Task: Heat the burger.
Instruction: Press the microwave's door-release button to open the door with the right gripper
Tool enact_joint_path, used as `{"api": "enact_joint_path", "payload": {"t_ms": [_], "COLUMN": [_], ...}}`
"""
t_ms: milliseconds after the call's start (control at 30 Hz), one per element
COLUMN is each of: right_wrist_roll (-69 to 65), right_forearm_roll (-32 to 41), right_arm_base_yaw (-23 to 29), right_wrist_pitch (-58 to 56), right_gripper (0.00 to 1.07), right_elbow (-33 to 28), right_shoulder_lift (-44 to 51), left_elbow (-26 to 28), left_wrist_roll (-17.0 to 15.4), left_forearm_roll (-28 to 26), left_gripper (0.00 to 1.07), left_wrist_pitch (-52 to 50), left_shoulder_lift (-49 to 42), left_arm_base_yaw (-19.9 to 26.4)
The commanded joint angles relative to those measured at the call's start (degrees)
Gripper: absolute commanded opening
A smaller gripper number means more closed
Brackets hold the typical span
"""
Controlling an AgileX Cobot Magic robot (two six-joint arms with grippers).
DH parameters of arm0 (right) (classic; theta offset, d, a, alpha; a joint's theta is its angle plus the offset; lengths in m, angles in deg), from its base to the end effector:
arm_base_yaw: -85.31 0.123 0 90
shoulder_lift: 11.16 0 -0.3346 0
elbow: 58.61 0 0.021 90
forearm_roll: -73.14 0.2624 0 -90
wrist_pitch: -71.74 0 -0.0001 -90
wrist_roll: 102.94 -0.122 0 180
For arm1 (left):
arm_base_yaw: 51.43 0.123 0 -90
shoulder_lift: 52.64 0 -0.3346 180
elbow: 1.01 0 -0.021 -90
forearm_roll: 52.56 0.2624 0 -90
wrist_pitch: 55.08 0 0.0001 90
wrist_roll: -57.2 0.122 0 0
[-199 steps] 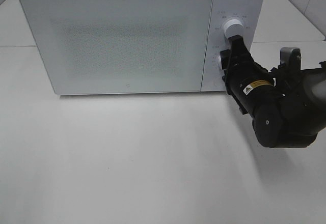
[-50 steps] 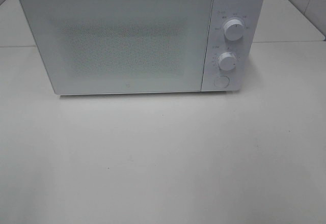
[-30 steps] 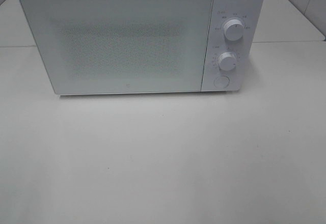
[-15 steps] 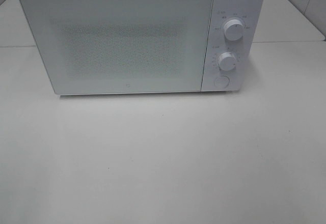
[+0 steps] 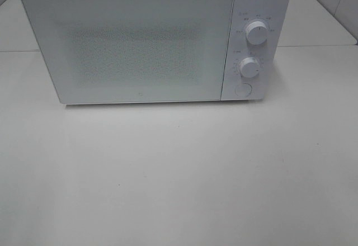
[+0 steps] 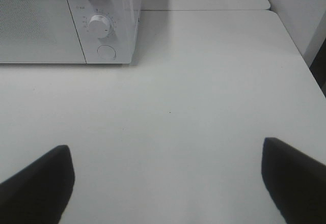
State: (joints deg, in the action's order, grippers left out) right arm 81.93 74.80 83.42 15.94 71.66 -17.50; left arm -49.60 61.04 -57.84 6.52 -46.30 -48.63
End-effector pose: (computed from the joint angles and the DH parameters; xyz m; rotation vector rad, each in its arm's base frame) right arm -0.0133 0.0034 0.2783 -0.0507 1.9518 -0.0437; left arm -0.0205 -0.0109 0.2737 0.0248 2.0305 -0.0370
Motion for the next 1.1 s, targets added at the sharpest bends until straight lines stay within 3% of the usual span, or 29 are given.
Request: {"api": "enact_joint_path", "payload": {"t_ms": [33,500,567,600,700,733,767,800,833,867,1100], "right_wrist_roll": [-0.3,-0.3,-0.3,-0.3,-0.3,-0.3,-0.3,-0.3,-0.3,-0.3,1.3], "right_forearm_roll": [-0.3,-0.7,-0.7,-0.7,-0.7,-0.7,-0.7,-0.7,-0.7,-0.7,-0.7], "right_arm_base_yaw": [-0.3,-0.3,-0.3,-0.3,-0.3,-0.3,-0.3,-0.3,-0.3,-0.3,-0.3], "right_wrist_pitch": [0.3,1.0,1.0,1.1,1.2,1.2,1.2,1.2,1.2,1.4,7.0], "right_gripper": [1.01,0.91,0.81,0.70,0.63,0.46,0.37,0.37,0.13,0.00,0.00], "right_elbow": [0.0,0.1,0.1,0.2,0.2,0.2,0.2,0.2,0.2,0.4,1.5], "right_shoulder_lift": [1.4,1.4,1.4,1.4,1.4,1.4,1.4,1.4,1.4,1.4,-2.5], "left_elbow": [-0.1,-0.1,-0.1,-0.1,-0.1,-0.1,-0.1,-0.1,-0.1,-0.1,-0.1], "left_wrist_roll": [-0.3,-0.3,-0.3,-0.3,-0.3,-0.3,-0.3,-0.3,-0.3,-0.3,-0.3], "left_forearm_roll": [0.0,0.0,0.0,0.0,0.0,0.0,0.0,0.0,0.0,0.0,0.0], "left_gripper": [1.01,1.01,1.01,1.01,1.01,1.01,1.01,1.01,1.01,1.01,1.01], "left_wrist_pitch": [-0.1,-0.1,-0.1,-0.1,-0.1,-0.1,-0.1,-0.1,-0.1,-0.1,-0.1], "left_shoulder_lift": [-0.5,-0.5,-0.5,-0.5,-0.5,-0.5,-0.5,-0.5,-0.5,-0.5,-0.5], "left_arm_base_yaw": [0.2,0.2,0.2,0.2,0.2,0.2,0.2,0.2,0.2,0.2,0.2]}}
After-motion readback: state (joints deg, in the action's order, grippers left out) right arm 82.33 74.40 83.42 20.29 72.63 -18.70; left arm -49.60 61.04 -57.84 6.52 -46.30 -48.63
